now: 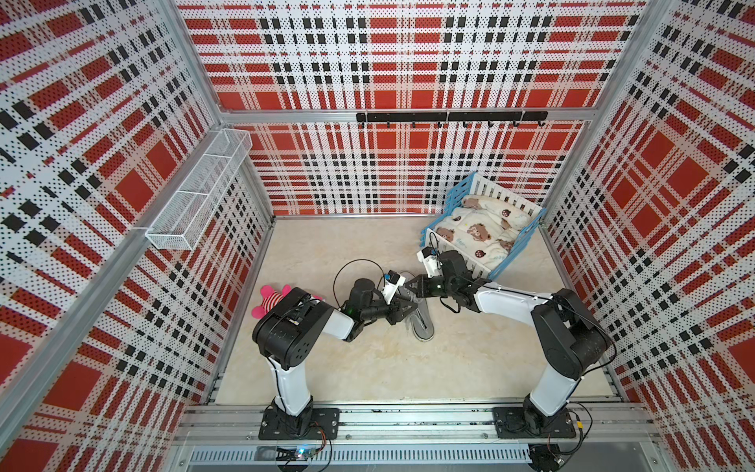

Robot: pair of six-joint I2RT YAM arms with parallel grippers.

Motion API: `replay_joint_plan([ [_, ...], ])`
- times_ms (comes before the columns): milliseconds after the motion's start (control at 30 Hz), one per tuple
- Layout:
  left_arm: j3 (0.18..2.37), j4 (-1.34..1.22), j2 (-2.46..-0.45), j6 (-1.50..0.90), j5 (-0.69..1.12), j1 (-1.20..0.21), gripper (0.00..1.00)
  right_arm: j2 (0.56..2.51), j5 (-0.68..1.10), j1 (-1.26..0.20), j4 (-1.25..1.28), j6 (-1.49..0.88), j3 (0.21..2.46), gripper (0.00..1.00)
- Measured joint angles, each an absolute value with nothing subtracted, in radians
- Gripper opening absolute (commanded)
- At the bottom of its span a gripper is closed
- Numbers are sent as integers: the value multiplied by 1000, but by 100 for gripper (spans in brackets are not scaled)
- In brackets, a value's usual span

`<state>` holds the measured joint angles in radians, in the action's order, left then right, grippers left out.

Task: Tie the shoes
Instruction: Wrap the shoelace around the shoelace.

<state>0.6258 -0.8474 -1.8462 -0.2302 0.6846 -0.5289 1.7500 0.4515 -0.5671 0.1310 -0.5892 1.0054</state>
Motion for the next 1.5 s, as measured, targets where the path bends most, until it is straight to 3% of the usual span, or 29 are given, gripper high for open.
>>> replay_joint_plan([
  [67, 631, -849, -1846, -236, 684, -529, 30, 1750, 453, -567, 131, -589, 1005, 0],
  [267, 616, -849, -1829, -256, 654, -521, 54, 1750, 452, -567, 129, -588, 1005, 0],
  [433, 514, -856, -1751, -279, 585, -500, 61, 1750, 451, -567, 123, -588, 1005, 0],
  [1000, 397, -875, -1702, -278, 482, -611, 45, 1750, 452, -567, 125, -588, 1005, 0],
  [1500, 469, -832, -1718, -195, 436, -632, 34, 1750, 453, -567, 125, -588, 1005, 0],
])
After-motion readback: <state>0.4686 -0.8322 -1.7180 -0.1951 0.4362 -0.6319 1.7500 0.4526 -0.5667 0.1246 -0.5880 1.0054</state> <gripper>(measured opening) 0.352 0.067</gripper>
